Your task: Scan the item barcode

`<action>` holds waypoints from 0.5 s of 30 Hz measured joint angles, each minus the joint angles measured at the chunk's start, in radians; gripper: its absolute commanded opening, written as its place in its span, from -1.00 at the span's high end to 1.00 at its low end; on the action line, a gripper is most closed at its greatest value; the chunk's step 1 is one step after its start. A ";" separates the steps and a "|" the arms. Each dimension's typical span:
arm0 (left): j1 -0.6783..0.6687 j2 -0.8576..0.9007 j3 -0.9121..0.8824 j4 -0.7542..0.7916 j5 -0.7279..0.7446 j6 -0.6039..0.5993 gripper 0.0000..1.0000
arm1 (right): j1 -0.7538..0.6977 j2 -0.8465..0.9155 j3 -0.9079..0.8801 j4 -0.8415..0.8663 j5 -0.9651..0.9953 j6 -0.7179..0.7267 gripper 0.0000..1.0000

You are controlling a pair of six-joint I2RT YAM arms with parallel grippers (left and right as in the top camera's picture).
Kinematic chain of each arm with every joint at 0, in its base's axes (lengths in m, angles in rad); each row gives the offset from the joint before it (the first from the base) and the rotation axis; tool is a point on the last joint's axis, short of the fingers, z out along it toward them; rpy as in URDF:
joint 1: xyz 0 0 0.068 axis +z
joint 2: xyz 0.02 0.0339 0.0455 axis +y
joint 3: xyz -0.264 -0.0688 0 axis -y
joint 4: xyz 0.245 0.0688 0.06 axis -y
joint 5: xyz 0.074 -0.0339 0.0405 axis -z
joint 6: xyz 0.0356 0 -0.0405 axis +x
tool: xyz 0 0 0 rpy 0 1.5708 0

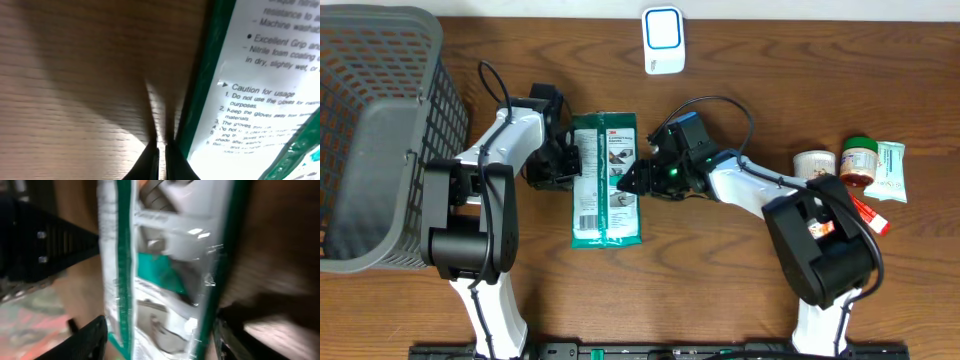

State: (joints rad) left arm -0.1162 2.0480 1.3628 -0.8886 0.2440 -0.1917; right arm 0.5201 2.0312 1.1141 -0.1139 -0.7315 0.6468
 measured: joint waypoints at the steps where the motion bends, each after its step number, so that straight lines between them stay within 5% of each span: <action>1: -0.001 0.000 -0.001 0.000 0.002 0.002 0.84 | 0.006 0.006 0.001 0.005 -0.014 0.003 -0.16; 10: 0.000 0.000 -0.005 0.004 0.008 0.008 0.83 | 0.068 0.035 -0.002 0.112 -0.050 0.000 -0.10; 12: 0.000 0.000 -0.005 0.004 0.009 0.008 0.83 | 0.071 0.038 -0.003 0.121 -0.047 -0.002 0.07; 15: 0.000 0.000 -0.005 0.004 0.009 0.008 0.77 | 0.070 0.040 -0.005 0.119 -0.035 -0.003 -0.03</action>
State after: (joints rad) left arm -0.1162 2.0476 1.3579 -0.8848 0.2527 -0.1833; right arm 0.5903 2.0708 1.1095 0.0055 -0.7670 0.6434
